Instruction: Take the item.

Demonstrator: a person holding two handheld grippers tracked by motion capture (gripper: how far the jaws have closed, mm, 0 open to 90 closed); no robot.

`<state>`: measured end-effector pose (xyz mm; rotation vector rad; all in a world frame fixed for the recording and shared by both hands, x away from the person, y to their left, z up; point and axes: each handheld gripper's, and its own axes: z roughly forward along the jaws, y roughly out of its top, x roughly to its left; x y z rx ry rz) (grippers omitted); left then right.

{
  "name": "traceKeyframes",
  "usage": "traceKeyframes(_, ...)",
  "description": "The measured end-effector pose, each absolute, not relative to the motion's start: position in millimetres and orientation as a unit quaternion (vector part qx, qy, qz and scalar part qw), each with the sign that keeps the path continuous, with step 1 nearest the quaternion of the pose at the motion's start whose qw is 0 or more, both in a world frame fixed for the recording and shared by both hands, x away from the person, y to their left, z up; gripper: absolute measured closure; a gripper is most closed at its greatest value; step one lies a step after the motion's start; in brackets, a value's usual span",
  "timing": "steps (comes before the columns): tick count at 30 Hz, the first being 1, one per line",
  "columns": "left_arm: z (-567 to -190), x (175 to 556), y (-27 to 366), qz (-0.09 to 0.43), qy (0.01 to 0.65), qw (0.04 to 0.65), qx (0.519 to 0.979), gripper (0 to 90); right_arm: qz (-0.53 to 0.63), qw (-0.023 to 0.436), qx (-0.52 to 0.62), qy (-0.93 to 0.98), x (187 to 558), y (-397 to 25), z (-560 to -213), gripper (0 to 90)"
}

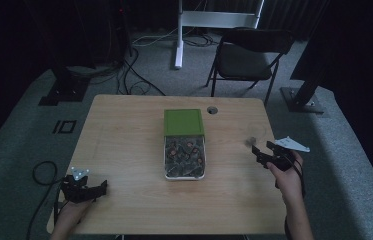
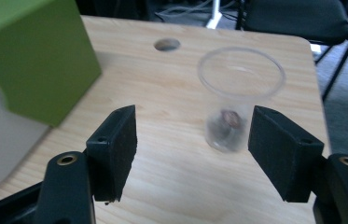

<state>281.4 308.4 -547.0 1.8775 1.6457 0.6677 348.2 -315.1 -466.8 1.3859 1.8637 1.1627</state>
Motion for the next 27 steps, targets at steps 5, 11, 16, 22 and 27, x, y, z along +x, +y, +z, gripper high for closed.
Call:
traceKeyframes(5, -546.9, 281.4, 308.4, 0.248, 0.612, 0.275, 0.699, 1.7, 0.431, 0.263, 0.524, 0.686, 343.0, -318.4, -475.4, 31.3)
traceKeyframes(11, -547.0, 281.4, 308.4, 0.248, 0.612, 0.275, 0.698, 1.7, 0.428, 0.245, 0.528, 0.691, 336.8, -319.2, -489.9, 30.5)
traceKeyframes(16, -547.0, 281.4, 308.4, 0.248, 0.612, 0.275, 0.698, 1.7, 0.422, 0.238, 0.531, 0.696, 333.1, -318.6, -503.0, 28.8)
traceKeyframes(22, -546.9, 281.4, 308.4, 0.248, 0.612, 0.275, 0.698, 1.7, 0.415, 0.224, 0.534, 0.701, 328.8, -316.8, -515.5, 28.8)
traceKeyframes(27, -546.9, 281.4, 308.4, 0.248, 0.612, 0.275, 0.698, 1.7, 0.407, 0.214, 0.533, 0.711, 325.7, -315.5, -522.7, 28.7)
